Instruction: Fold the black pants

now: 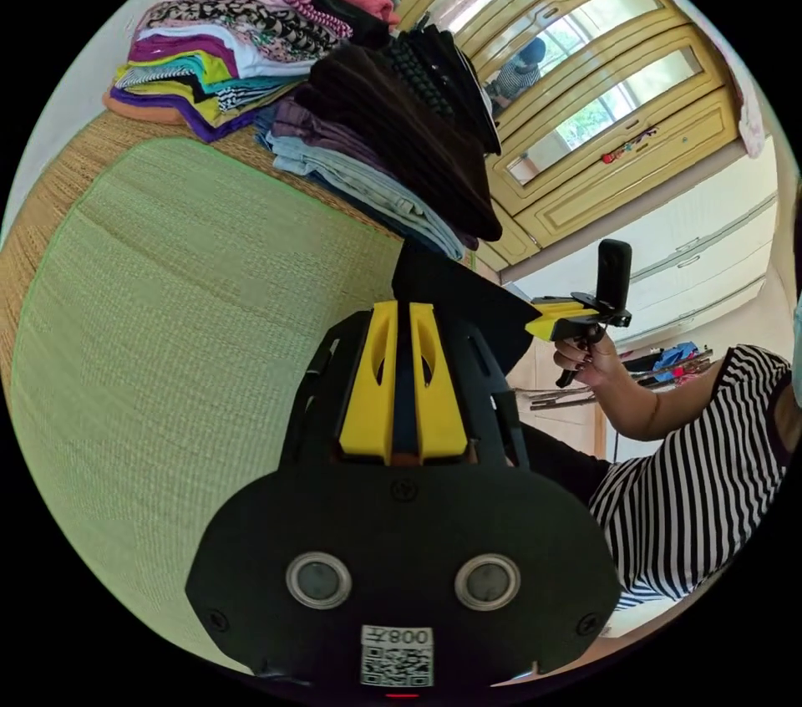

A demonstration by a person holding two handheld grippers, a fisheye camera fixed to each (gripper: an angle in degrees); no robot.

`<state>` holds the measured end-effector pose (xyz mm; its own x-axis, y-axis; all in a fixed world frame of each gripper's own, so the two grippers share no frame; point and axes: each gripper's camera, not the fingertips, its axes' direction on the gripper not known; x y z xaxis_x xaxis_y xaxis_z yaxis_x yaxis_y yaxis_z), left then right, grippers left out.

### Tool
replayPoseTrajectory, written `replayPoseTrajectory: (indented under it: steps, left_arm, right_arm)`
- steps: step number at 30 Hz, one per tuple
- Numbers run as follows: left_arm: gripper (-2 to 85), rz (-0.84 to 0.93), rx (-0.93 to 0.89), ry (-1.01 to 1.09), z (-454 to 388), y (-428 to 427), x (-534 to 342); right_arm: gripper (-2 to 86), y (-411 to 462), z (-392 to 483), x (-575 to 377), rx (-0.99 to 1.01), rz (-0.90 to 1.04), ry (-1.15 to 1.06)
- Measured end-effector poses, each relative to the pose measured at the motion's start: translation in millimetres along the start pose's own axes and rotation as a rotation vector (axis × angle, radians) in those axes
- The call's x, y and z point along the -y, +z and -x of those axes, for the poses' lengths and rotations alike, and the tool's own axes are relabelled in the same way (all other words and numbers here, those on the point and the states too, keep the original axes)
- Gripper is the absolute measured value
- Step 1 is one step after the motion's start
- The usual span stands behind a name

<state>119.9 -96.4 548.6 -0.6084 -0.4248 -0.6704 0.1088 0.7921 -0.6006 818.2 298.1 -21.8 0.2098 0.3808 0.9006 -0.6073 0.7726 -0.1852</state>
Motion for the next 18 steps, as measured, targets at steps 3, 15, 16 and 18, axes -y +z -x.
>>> replayPoseTrajectory:
  steps: [3,15,16,18]
  left_arm:
    - [2.6,-0.068,0.005,-0.027,-6,-53,-22]
    - [3.1,-0.192,0.023,-0.485,27,-198,-170]
    - [3.4,-0.189,-0.001,-0.541,30,-204,-186]
    - [4.0,-0.184,-0.036,-0.602,29,-211,-204]
  right_arm:
    - [2.7,23,25,5,0.037,0.041,-0.072]
    - [2.7,205,84,-21,0.065,0.389,-0.245]
    - [2.7,228,80,-28,0.047,0.430,-0.234]
    - [2.7,257,71,-37,0.022,0.483,-0.213]
